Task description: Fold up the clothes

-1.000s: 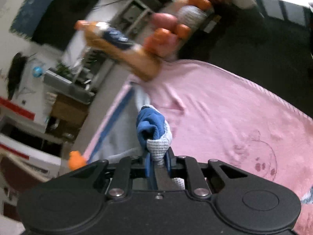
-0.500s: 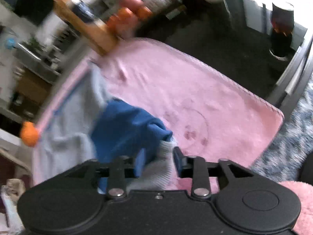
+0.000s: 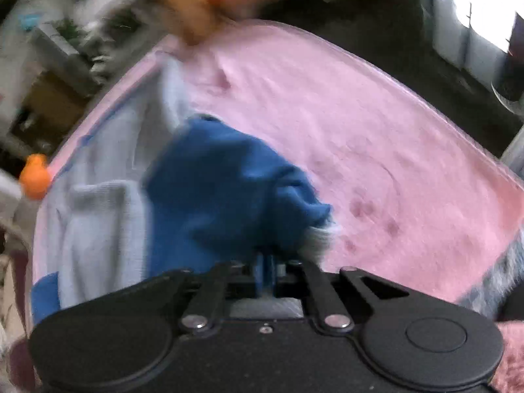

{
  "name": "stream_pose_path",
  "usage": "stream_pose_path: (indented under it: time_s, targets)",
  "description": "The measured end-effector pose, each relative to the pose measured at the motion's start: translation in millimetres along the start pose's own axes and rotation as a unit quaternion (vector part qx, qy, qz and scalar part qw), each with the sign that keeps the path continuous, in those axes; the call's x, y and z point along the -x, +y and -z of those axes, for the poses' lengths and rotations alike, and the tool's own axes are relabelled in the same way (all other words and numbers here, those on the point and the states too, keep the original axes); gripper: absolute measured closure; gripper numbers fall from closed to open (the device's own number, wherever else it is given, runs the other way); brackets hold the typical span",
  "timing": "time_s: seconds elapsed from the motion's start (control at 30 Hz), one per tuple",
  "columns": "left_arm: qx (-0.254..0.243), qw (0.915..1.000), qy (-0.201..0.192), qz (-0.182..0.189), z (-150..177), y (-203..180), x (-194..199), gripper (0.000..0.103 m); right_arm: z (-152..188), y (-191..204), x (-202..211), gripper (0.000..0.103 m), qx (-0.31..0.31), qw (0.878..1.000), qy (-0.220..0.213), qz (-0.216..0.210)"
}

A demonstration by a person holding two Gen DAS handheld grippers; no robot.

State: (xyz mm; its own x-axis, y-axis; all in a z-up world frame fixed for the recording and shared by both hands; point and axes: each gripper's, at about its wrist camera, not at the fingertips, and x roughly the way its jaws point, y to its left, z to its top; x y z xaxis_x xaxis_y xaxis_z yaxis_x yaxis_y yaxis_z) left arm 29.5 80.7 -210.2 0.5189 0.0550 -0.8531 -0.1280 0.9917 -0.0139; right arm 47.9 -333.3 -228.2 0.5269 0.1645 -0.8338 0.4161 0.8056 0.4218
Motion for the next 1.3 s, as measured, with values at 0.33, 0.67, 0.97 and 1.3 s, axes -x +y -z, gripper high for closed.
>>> stream_pose_path:
  time_s: [0.33, 0.67, 0.97, 1.3]
  targets:
    - [-0.009, 0.9917, -0.107, 0.071, -85.0, 13.1, 82.7, 0.062, -38.7, 78.3, 80.0, 0.082, 0.095, 0.991, -0.004, -0.091]
    - [0.048, 0.9881, -0.107, 0.099, -235.7, 6.0, -1.3, 0.025, -138.7, 190.9, 73.0, 0.055, 0.15, 0.971, -0.074, -0.17]
    - [0.084, 0.9918, -0.024, 0.094, -294.5, 1.8, -176.6, 0.023, -226.2, 178.9, -107.3, 0.056, 0.074, 0.99, -0.086, -0.084]
    - [-0.023, 0.9939, -0.083, 0.069, -310.9, -38.0, -214.5, 0.09, -231.2, 193.8, -202.3, 0.07, 0.177, 0.979, -0.102, 0.02]
